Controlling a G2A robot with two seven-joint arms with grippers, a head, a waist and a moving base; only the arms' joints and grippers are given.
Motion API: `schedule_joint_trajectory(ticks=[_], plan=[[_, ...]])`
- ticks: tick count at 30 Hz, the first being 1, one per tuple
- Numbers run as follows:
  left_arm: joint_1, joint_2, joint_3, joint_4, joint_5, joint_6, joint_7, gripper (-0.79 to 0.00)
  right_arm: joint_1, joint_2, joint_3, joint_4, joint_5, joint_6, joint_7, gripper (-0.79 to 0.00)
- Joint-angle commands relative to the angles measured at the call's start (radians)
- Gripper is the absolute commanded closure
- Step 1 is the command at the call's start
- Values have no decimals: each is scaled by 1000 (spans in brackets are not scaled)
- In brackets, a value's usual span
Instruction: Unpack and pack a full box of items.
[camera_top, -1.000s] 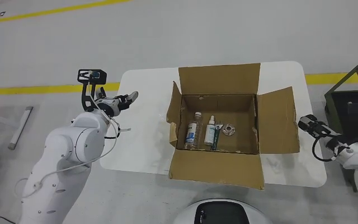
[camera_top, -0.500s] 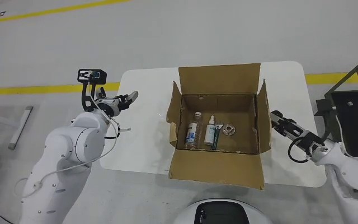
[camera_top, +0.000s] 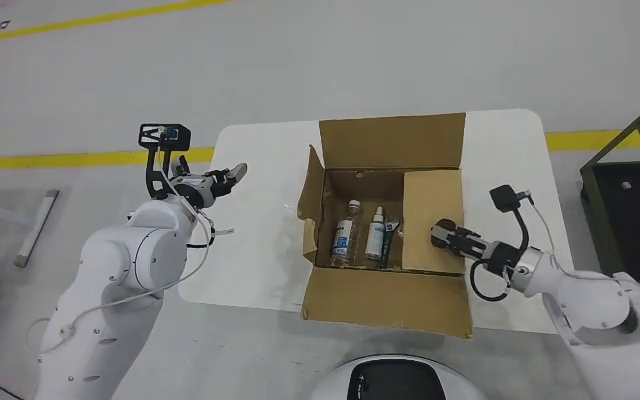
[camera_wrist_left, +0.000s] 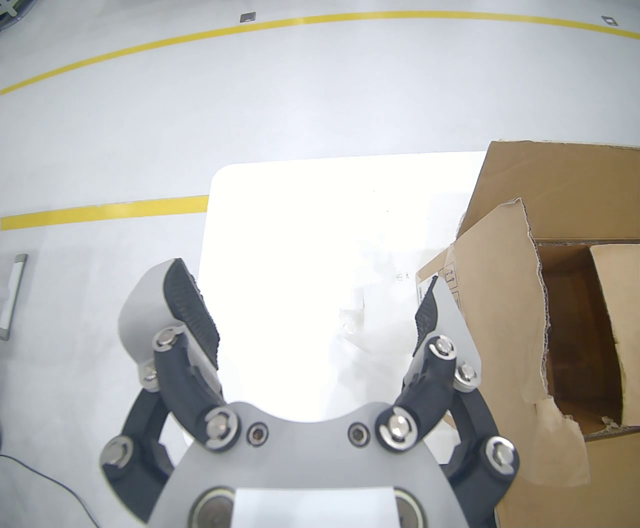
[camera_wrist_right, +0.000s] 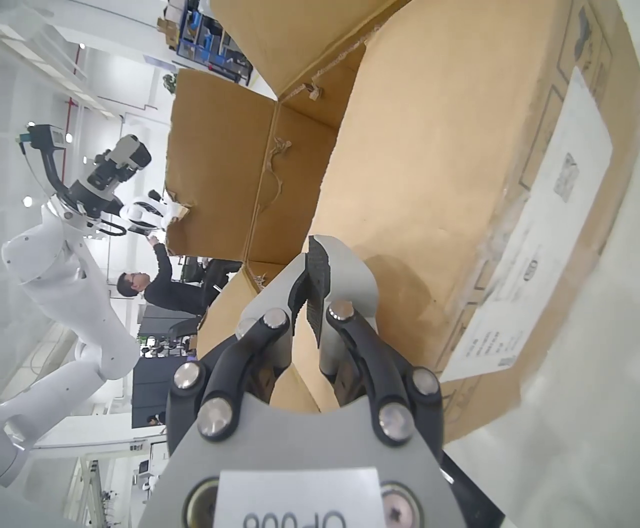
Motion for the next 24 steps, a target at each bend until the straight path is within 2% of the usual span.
schedule_joint_trajectory(ticks=[1, 5, 9, 19, 24], plan=[[0, 0, 0, 0, 0, 0, 0, -785, 4, 2, -9, 1, -8, 16, 7, 0], [0, 0, 0, 0, 0, 0, 0, -785, 15, 4, -21, 7, -12, 53, 9, 0], [0, 0, 0, 0, 0, 0, 0, -785, 19, 3, -11, 2, 55, 40, -24, 0], [0, 0, 0, 0, 0, 0, 0, -785, -48, -6, 175, -1, 524, -142, -191, 0], [0, 0, 0, 0, 0, 0, 0, -785, -113, -4, 278, -15, 421, -126, -358, 0]])
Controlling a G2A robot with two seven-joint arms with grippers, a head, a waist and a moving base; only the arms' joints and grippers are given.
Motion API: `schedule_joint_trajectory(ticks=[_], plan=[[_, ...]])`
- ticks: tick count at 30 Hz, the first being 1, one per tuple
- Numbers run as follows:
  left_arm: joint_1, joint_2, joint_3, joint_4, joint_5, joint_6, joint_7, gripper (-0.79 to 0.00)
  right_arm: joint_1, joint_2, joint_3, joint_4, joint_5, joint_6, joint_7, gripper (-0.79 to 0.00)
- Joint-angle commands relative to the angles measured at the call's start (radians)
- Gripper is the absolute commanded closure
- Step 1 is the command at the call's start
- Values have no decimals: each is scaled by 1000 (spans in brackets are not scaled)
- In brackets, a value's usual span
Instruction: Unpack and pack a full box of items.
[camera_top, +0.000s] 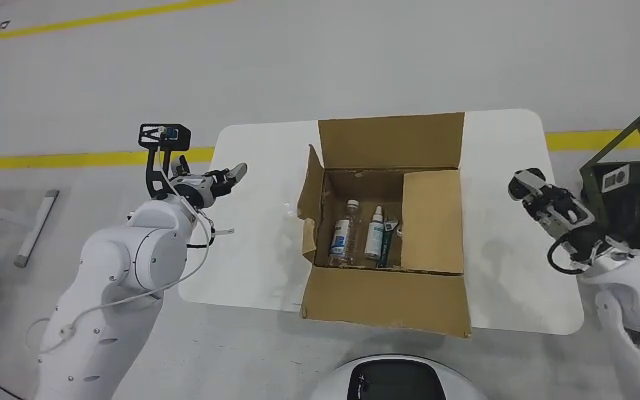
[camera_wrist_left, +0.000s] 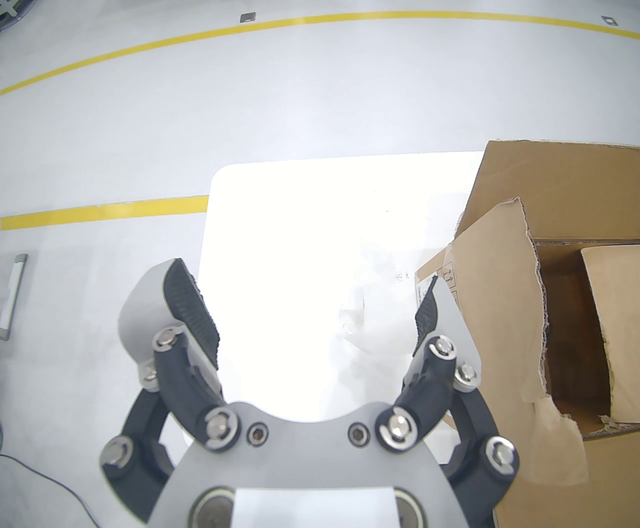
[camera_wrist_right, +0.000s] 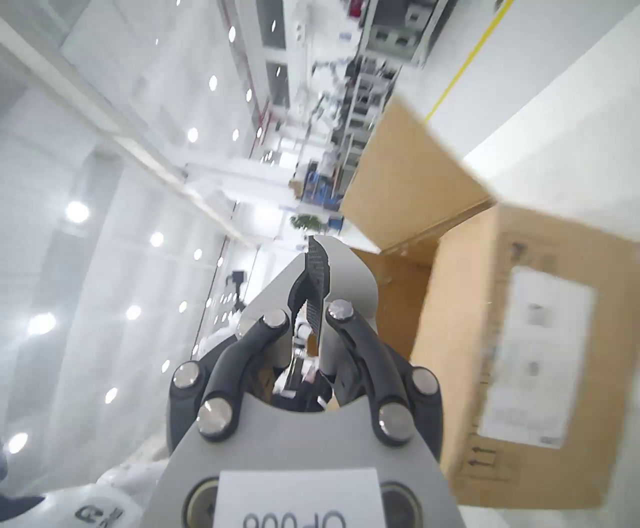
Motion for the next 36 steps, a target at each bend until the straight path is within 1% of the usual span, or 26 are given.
schedule_joint_trajectory(ticks=[1, 3, 6, 8, 11, 13, 14, 15, 16, 17, 19, 21, 24, 28, 32, 36], plan=[[0, 0, 0, 0, 0, 0, 0, -785, -24, 1, 26, -23, -55, 0, -47, 0], [0, 0, 0, 0, 0, 0, 0, -785, -47, 4, 57, -32, -145, -23, -76, 0], [0, 0, 0, 0, 0, 0, 0, -785, -87, 2, 65, -49, -217, -30, -125, 0], [0, 0, 0, 0, 0, 0, 0, -785, -104, 3, 67, -62, -278, -40, -136, 0], [0, 0, 0, 0, 0, 0, 0, -785, -114, 2, 51, -67, -293, -36, -140, 0], [14, -3, -7, -2, -11, -29, 58, -785, -115, 1, 40, -65, -290, -29, -143, 0], [20, -4, -7, -4, -9, -49, 86, -508, -114, 1, 34, -64, -290, -26, -144, 0], [25, -5, -6, -4, -7, -67, 109, -274, -113, 0, 30, -62, -286, -23, -144, 0], [30, -8, -3, -2, -18, -77, 124, -83, -110, 0, 26, -59, -286, -19, -145, 0], [30, -11, 0, -5, -36, -87, 130, 0, -108, 0, 22, -58, -283, -17, -144, 0], [27, -14, 17, -5, 2, -134, 159, 0, -105, 0, 18, -56, -280, -15, -143, 0], [30, -19, 34, 3, 12, -155, 192, 0, -104, 0, 15, -55, -282, -11, -141, 0], [37, -24, 78, 21, 94, -239, 226, 0, -103, 0, 15, -53, -272, -7, -139, 0], [47, -33, 117, 56, 134, -289, 242, 0, -106, 0, 17, -50, -266, -5, -133, 0], [49, -47, 151, 85, 116, -315, 244, 0, -109, 0, 17, -50, -254, 3, -131, 0], [42, -64, 185, 92, 47, -342, 226, 0, -107, 0, 12, -49, -253, 14, -130, 0]])
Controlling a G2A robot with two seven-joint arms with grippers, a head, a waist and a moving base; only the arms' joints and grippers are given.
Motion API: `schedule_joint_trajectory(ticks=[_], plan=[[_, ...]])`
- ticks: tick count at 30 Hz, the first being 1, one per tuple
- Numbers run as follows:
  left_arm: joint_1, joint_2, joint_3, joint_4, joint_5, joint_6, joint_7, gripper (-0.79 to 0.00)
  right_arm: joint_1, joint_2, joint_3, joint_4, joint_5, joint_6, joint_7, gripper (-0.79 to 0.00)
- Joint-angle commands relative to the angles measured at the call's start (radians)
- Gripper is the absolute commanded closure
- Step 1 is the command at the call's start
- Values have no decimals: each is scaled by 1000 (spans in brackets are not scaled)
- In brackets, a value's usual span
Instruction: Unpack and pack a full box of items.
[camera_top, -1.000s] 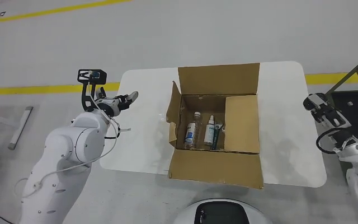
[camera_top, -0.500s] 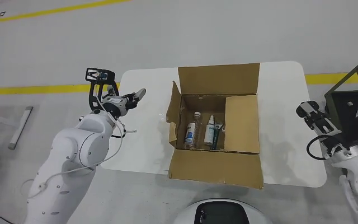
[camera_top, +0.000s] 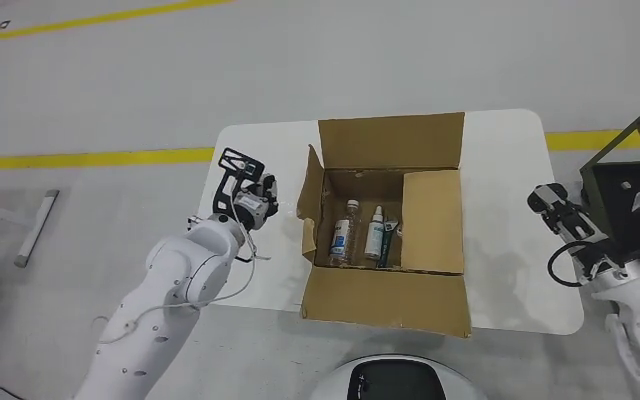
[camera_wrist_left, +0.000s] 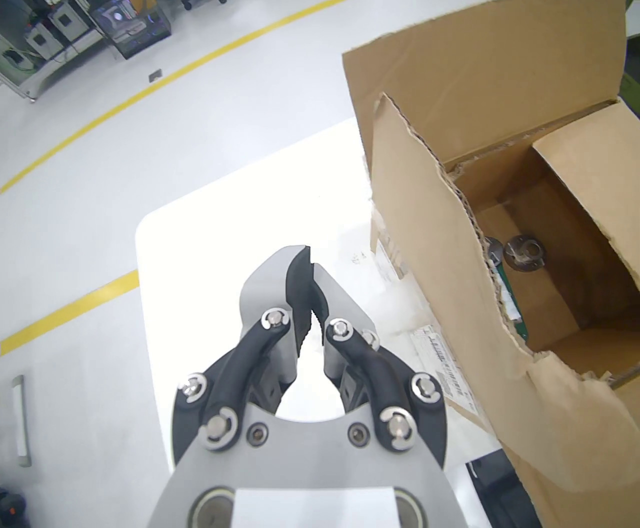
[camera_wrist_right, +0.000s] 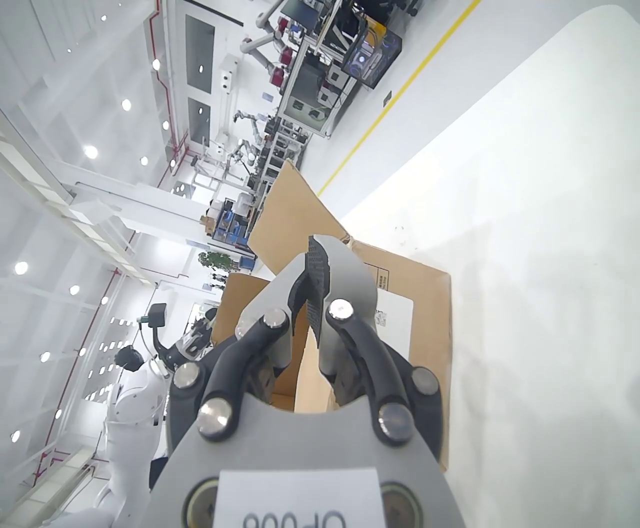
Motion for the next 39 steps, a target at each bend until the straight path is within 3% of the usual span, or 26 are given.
schedule_joint_trajectory(ticks=[1, 15, 20, 39], plan=[[-5, -10, 14, 3, -68, -1, -14, 0, 3, 0, -4, -1, -3, 7, -1, 0], [-81, -67, 107, 57, -233, -119, -64, 0, -2, 1, 2, -6, 6, 15, 11, 0], [-110, -84, 142, 85, -207, -158, -72, 0, -5, 2, 9, -6, 10, 17, 16, 0], [-79, -89, 142, 98, -156, -179, -33, 0, 31, 6, -5, 21, 6, 40, 40, 0]])
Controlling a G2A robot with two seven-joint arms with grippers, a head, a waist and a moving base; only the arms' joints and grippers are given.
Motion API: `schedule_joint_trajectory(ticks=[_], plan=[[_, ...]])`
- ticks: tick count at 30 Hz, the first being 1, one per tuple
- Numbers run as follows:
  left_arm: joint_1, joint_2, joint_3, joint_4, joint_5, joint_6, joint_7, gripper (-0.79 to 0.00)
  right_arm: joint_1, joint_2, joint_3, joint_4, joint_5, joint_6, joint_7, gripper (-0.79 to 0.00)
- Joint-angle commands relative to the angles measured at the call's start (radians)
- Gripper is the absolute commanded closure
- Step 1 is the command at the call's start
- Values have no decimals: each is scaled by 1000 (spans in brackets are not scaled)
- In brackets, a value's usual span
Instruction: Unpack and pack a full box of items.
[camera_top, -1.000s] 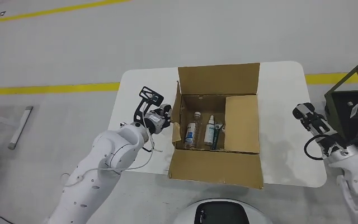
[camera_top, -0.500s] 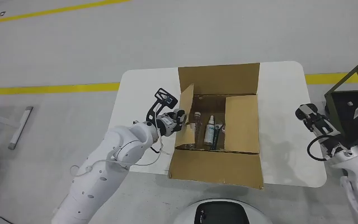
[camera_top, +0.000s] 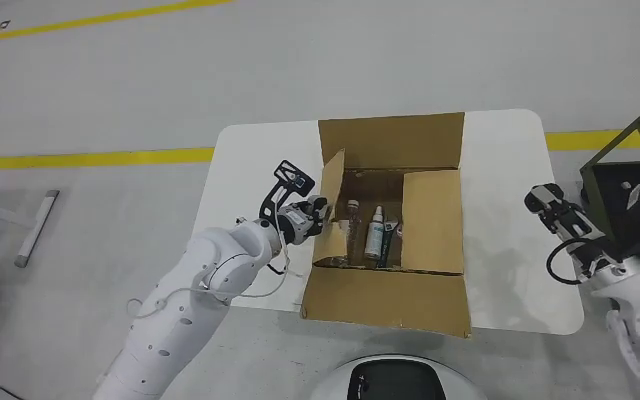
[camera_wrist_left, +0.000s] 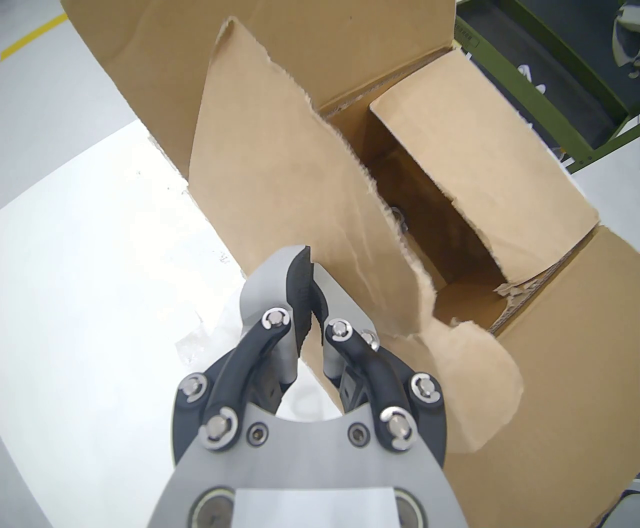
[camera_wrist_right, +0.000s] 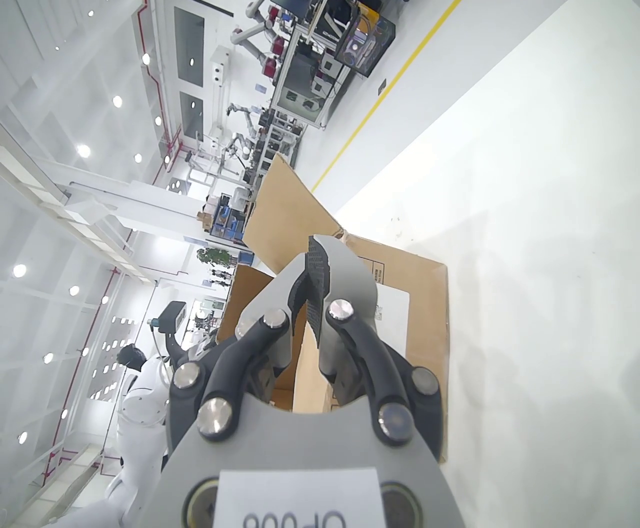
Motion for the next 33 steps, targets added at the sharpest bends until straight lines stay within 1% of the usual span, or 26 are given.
schedule_joint_trajectory(ticks=[1, 3, 6, 9, 13, 14, 18, 20, 24, 25, 27, 30, 33], plan=[[2, -8, 13, -2, -5, -1, 11, 0, 9, 0, -4, 7, 2, 15, 1, 0], [-3, -17, 33, -1, -6, -6, 17, 0, 15, 0, -7, 16, 13, 49, -1, 0], [-16, -33, 68, 8, 1, -13, 23, 0, 41, 1, -8, 34, 16, 160, -9, 0], [-33, -49, 93, 23, -5, -10, 26, 0, 93, 2, -12, 56, 35, 241, -24, 0], [-54, -66, 115, 42, 3, -9, 18, 0, 189, 0, -48, 117, 78, 294, -38, 0], [-58, -70, 118, 45, 5, -10, 14, 0, 219, -1, -63, 137, 101, 292, -38, 0], [-64, -79, 121, 55, 20, -11, 2, 0, 334, -5, -135, 236, 108, 292, -44, 0], [-62, -81, 118, 55, 27, -5, -7, 0, 396, -7, -177, 291, 74, 315, -69, 0], [-54, -85, 111, 44, 35, -4, -19, 0, 519, -16, -263, 401, 67, 329, -90, 0], [-51, -86, 110, 40, 36, -4, -21, 0, 546, -18, -283, 429, 63, 330, -89, 0], [-45, -88, 108, 36, 38, -5, -26, 0, 596, -25, -315, 483, 109, 324, -71, 0], [-39, -92, 106, 32, 46, -11, -33, 0, 662, -32, -349, 560, 146, 294, -44, 0], [-36, -96, 103, 27, 48, -10, -40, 0, 707, -35, -374, 602, 150, 287, -12, 0]])
